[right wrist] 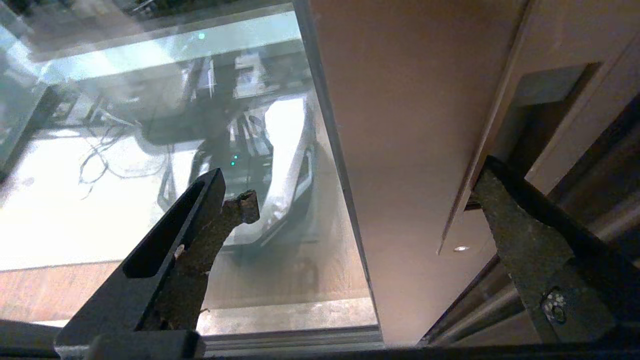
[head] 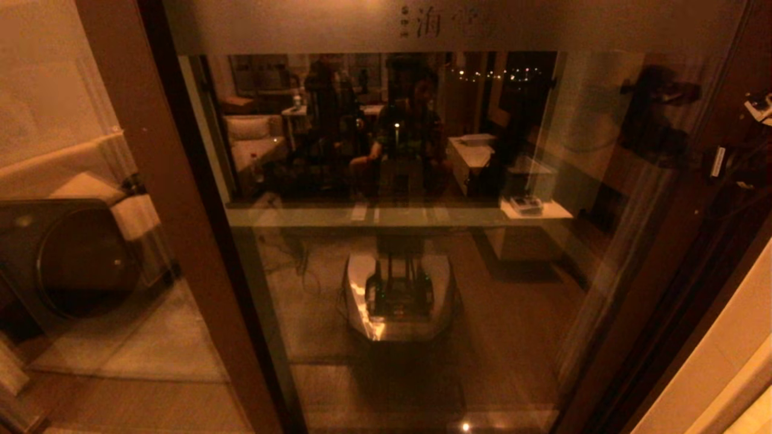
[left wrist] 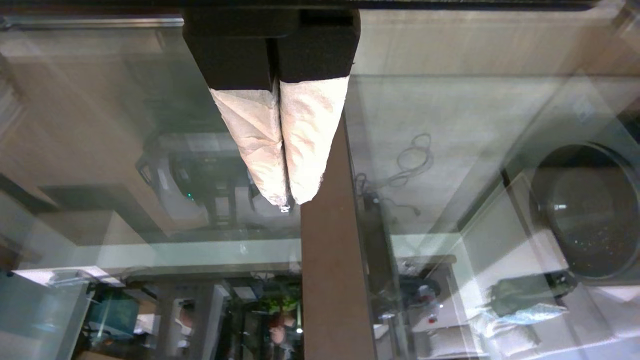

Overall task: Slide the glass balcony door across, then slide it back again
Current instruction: Open the slid door

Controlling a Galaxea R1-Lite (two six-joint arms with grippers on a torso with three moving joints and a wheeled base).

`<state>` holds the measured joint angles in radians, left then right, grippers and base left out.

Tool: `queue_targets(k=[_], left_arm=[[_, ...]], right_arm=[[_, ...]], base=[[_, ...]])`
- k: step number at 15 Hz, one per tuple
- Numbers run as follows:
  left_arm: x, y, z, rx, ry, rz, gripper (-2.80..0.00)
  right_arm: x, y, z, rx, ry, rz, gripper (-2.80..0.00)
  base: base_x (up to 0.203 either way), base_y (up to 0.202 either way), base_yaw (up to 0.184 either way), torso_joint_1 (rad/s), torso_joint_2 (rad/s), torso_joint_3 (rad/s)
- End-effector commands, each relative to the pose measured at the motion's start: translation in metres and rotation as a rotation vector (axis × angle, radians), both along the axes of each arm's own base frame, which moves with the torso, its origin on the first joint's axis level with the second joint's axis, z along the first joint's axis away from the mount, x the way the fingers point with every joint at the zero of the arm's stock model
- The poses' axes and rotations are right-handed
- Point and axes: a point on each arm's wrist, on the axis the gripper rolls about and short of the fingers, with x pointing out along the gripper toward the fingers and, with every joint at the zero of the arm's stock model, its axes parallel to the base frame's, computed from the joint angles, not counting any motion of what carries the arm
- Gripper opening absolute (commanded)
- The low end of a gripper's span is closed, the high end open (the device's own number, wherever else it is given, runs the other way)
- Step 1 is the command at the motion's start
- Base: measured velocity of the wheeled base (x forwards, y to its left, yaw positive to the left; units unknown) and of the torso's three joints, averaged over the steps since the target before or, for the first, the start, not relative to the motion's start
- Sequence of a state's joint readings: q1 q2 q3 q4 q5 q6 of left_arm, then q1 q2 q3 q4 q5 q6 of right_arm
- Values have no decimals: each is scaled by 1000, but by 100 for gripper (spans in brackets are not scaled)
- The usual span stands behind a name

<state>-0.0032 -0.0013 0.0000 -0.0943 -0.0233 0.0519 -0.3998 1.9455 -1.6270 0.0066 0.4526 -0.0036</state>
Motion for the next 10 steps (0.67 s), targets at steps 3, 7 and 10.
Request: queue_targets(k=[3,7,10], left_arm=[[3,0,-10,0,36,0,-280],[3,0,-10,0,36,0,-280],[3,0,-10,0,35,0,-280]], right_arm=[[-7,14,3,-4,-2,24,0],[-9,22,4,-5,-2,42,0],[-9,32,9,-9,-14,65,0]], base=[[0,0,0,0,0,0],[0,0,0,0,0,0],[0,0,0,0,0,0]])
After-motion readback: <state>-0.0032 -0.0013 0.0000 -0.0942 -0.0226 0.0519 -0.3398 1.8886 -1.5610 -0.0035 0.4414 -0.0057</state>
